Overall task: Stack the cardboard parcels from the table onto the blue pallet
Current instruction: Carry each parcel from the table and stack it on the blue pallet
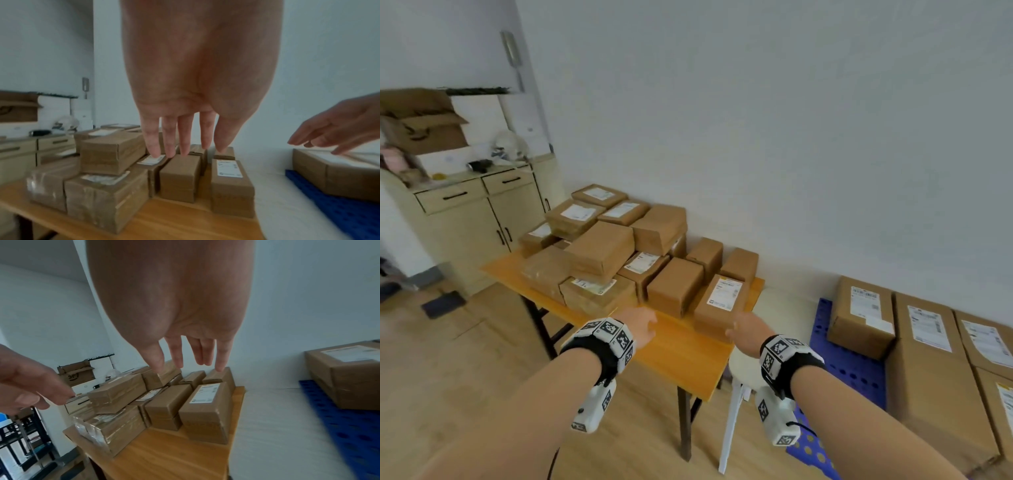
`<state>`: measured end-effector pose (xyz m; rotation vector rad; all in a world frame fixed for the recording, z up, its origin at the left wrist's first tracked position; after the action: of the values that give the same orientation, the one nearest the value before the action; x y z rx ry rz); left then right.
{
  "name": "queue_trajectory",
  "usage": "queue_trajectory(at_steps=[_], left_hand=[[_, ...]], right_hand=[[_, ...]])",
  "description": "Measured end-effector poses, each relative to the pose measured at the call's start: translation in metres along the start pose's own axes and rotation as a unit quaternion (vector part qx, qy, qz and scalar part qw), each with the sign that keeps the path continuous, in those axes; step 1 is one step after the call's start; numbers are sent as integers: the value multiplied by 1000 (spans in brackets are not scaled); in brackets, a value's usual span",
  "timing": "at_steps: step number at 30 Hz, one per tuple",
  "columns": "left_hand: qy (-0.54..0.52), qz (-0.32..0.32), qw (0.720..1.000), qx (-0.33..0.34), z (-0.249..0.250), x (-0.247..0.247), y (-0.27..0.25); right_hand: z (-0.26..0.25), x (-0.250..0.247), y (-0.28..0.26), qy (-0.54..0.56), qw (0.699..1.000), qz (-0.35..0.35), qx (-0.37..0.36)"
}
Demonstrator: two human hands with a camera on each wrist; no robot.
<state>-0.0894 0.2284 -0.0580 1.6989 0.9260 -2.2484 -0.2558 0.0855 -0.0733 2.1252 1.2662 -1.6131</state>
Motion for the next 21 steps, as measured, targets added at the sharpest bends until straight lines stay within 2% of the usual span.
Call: queue_trajectory(at_steps=[6,11,21], left_hand=[[15,4,1000,-26,-78,-28,-1],[9,-1,999,-44,-123,-39,14],[-43,23,996,-77,-213,-54,74]], right_hand=[[-73,14,30,-32,999,-15,-14],[-114,25,61,-51,998,-32,-21],[-186,36,154,-49,995,-53,-67]])
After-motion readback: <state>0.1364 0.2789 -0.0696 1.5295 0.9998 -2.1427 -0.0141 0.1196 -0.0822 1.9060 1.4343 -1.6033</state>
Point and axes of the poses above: each hand's wrist, its own y-axis towards the middle knuckle, its own x-axis out of the palm, z = x × y, the point moved 10 cm from there along y, towards the middle knuckle, and after that the axes turned 4 degrees about -z, right-handed, at the moved point
